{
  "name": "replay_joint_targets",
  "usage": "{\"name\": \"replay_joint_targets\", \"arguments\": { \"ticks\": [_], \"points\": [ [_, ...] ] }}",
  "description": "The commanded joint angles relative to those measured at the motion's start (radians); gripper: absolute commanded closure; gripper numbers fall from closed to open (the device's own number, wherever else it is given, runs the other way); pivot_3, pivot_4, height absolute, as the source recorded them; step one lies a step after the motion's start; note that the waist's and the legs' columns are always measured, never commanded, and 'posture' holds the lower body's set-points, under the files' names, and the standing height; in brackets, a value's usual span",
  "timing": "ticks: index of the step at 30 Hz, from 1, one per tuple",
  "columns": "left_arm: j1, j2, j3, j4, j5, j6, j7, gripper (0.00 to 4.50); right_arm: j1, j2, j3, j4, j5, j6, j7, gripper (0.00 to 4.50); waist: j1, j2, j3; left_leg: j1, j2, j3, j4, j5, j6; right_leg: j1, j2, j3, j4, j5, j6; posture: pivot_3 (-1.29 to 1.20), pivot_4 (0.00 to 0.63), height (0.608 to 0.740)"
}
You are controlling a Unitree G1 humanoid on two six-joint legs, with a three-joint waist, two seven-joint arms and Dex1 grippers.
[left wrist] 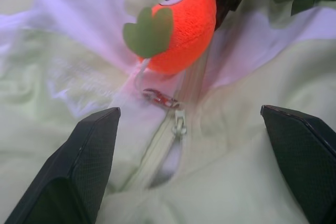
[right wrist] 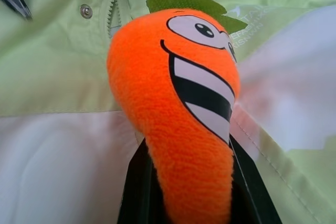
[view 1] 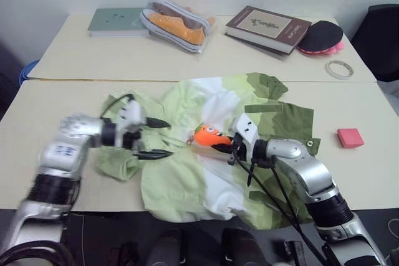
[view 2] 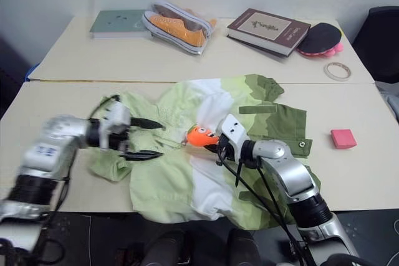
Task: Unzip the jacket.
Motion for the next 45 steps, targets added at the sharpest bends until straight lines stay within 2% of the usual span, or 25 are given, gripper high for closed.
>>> {"name": "replay_joint_targets", "arguments": {
  "ticks": [1,3,9,14,16,18,20,23,27,29,33,35,37,39,43,45],
  "points": [
    [-0.028,-0.020,-0.046,0.111,0.107,-0.129,0.014,0.00,0.019,-0.040,-0.056,-0.080,0.025,0.024,0.011,4.34,-0.002,0.000,0.000,0.000,0.000,0.000,0.000,0.000,0.000,0.000,0.000,0.000,0.000,0.000,0.000,0.00,0.150,0.740],
    [-0.038,-0.033,-0.062,0.187,0.152,-0.178,0.029,0.00,0.044,-0.070,-0.085,-0.109,0.033,0.035,0.013,4.34,-0.002,0.000,0.000,0.000,0.001,0.001,-0.001,0.000,0.000,0.000,0.000,0.000,0.000,0.000,0.000,0.00,0.150,0.740],
    [-0.012,-0.062,-0.066,0.314,0.218,-0.267,0.111,0.00,0.248,-0.263,-0.357,-0.178,0.104,0.087,0.044,4.34,0.021,-0.001,-0.001,0.002,0.000,0.001,0.001,0.000,0.002,0.003,-0.002,0.000,0.000,0.000,0.001,0.00,0.150,0.740],
    [0.039,-0.069,-0.068,0.325,0.220,-0.250,0.141,0.00,0.421,-0.433,-0.654,-0.018,0.101,0.016,0.111,4.34,0.026,0.000,-0.002,0.008,0.001,0.002,0.001,0.000,0.002,0.008,-0.003,0.000,-0.003,0.001,0.001,0.00,0.150,0.740],
    [0.057,-0.085,-0.051,0.345,0.204,-0.232,0.157,0.00,0.456,-0.476,-0.742,0.069,0.087,-0.015,0.117,4.34,0.024,0.002,-0.003,0.011,0.001,0.002,0.000,0.000,0.002,0.011,-0.004,0.000,-0.004,0.001,0.001,0.00,0.150,0.740],
    [0.068,-0.098,-0.038,0.373,0.200,-0.223,0.172,0.00,0.474,-0.512,-0.793,0.150,0.064,-0.049,0.117,4.34,0.024,0.007,-0.007,0.021,0.001,0.002,-0.004,-0.002,0.002,0.020,-0.009,0.000,-0.009,0.001,0.001,0.00,0.150,0.740],
    [0.076,-0.096,-0.043,0.397,0.224,-0.238,0.179,0.00,0.484,-0.548,-0.824,0.238,0.031,-0.085,0.107,4.34,0.025,0.011,-0.010,0.023,0.002,0.003,-0.004,-0.004,0.002,0.022,-0.010,0.000,-0.010,0.001,0.001,0.00,0.150,0.740],
    [0.081,-0.100,-0.043,0.422,0.237,-0.248,0.193,0.00,0.444,-0.617,-0.853,0.426,-0.057,-0.088,-0.027,4.34,0.024,0.015,-0.013,0.024,0.001,0.003,-0.004,-0.005,0.002,0.022,-0.011,0.001,-0.010,0.001,0.001,0.00,0.150,0.740],
    [0.081,-0.105,-0.042,0.441,0.236,-0.248,0.205,0.00,0.376,-0.651,-0.854,0.544,-0.072,-0.105,-0.077,4.34,0.020,0.023,-0.017,0.024,0.001,0.004,-0.005,-0.005,0.002,0.022,-0.011,0.001,-0.011,0.001,0.001,0.00,0.150,0.740],
    [0.083,-0.107,-0.039,0.447,0.226,-0.224,0.199,0.00,0.358,-0.656,-0.844,0.567,-0.078,-0.113,-0.086,4.34,0.018,0.026,-0.019,0.025,0.001,0.004,-0.005,-0.004,0.001,0.022,-0.011,0.001,-0.010,0.001,0.001,0.00,0.150,0.740],
    [0.098,-0.116,-0.024,0.408,0.198,-0.223,0.184,0.00,0.290,-0.601,-0.840,0.486,-0.009,-0.029,-0.100,4.34,0.013,0.030,-0.022,0.025,0.001,0.004,-0.007,-0.004,0.001,0.022,-0.011,0.001,-0.010,0.001,0.001,0.00,0.150,0.740],
    [0.107,-0.135,0.020,0.358,0.128,-0.190,0.165,0.00,0.310,-0.580,-0.818,0.400,0.035,0.045,-0.057,4.34,0.013,0.030,-0.022,0.025,0.002,0.004,-0.007,-0.004,0.000,0.022,-0.011,0.001,-0.010,0.001,0.001,0.00,0.150,0.740],
    [0.116,-0.144,0.062,0.286,0.059,-0.139,0.137,0.00,0.346,-0.559,-0.815,0.318,0.069,0.086,-0.026,3.61,0.013,0.030,-0.021,0.024,0.002,0.003,-0.007,-0.004,0.000,0.021,-0.011,0.001,-0.010,0.001,0.001,0.00,0.150,0.740],
    [0.122,-0.132,0.104,0.204,0.007,-0.101,0.128,0.00,0.382,-0.539,-0.842,0.275,0.058,0.044,-0.039,2.99,0.016,0.027,-0.020,0.022,0.002,0.002,-0.008,-0.004,0.000,0.020,-0.010,0.001,-0.011,0.001,0.001,0.00,0.150,0.740],
    [0.138,-0.084,0.215,0.019,-0.127,0.000,0.111,0.00,0.408,-0.536,-0.891,0.222,0.027,-0.103,-0.056,1.59,0.021,0.018,-0.014,0.017,0.001,0.003,-0.007,-0.004,0.002,0.018,-0.010,0.000,-0.012,0.001,0.002,0.00,0.150,0.740],
    [0.157,-0.034,0.266,-0.073,-0.197,0.089,0.093,0.00,0.364,-0.513,-0.904,0.161,0.087,-0.202,-0.010,0.94,0.018,0.015,-0.009,0.015,0.001,0.003,-0.007,-0.004,0.002,0.017,-0.009,0.000,-0.013,0.001,0.002,0.00,0.150,0.740]
  ]
}}
